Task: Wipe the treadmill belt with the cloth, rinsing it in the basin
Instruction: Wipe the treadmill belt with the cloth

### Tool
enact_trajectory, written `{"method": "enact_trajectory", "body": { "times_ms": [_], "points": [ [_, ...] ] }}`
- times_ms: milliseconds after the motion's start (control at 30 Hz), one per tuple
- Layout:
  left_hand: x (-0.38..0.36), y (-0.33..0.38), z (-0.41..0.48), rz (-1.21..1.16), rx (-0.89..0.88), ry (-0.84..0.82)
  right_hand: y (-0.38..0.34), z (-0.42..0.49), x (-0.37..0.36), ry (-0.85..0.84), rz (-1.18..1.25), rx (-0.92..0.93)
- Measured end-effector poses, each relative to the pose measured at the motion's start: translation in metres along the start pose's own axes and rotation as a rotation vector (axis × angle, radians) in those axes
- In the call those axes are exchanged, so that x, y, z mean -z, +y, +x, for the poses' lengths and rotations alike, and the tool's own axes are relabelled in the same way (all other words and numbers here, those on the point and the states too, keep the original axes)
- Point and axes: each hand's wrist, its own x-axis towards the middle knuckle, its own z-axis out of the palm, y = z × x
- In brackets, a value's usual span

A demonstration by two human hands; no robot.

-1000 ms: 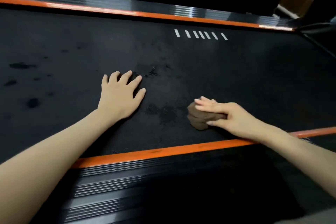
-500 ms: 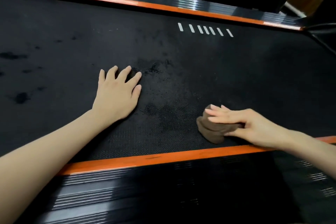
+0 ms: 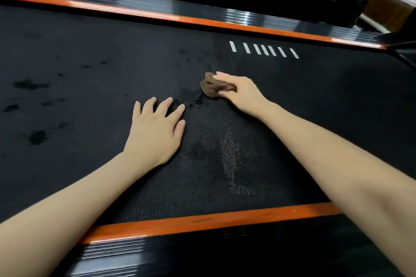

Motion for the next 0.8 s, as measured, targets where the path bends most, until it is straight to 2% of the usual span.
{"method": "enact_trajectory", "body": {
  "times_ms": [100, 233, 300, 367, 500, 600, 667, 733, 800],
  "points": [
    [0.000, 0.000, 0.000, -0.032, 0.002, -0.001, -0.012, -0.031, -0.010, 0.024, -0.008, 0.008],
    [-0.001, -0.001, 0.000, -0.030, 0.012, 0.021, -0.022, -0.124, -0.009, -0.204, 0.006, 0.326],
    [-0.001, -0.001, 0.000, -0.036, 0.007, 0.029, -0.012, -0.115, 0.001, -0.273, -0.030, 0.416],
    [0.002, -0.005, 0.004, -0.055, -0.004, 0.044, -0.001, -0.071, 0.005, -0.218, -0.092, 0.350],
    [0.013, -0.028, 0.037, -0.021, -0.043, 0.144, 0.015, 0.026, -0.001, 0.135, -0.112, -0.039],
    [0.014, -0.054, 0.077, 0.066, -0.028, 0.149, 0.002, 0.040, -0.021, 0.235, -0.103, -0.132],
    [0.010, -0.067, 0.098, 0.056, 0.021, 0.033, -0.012, 0.007, -0.029, 0.209, -0.067, -0.058],
    [-0.002, -0.077, 0.106, 0.068, 0.066, -0.083, -0.030, -0.048, -0.034, 0.105, -0.025, 0.089],
    [-0.012, -0.079, 0.106, 0.063, 0.072, -0.083, -0.042, -0.093, -0.036, -0.013, -0.009, 0.230]
  ]
}}
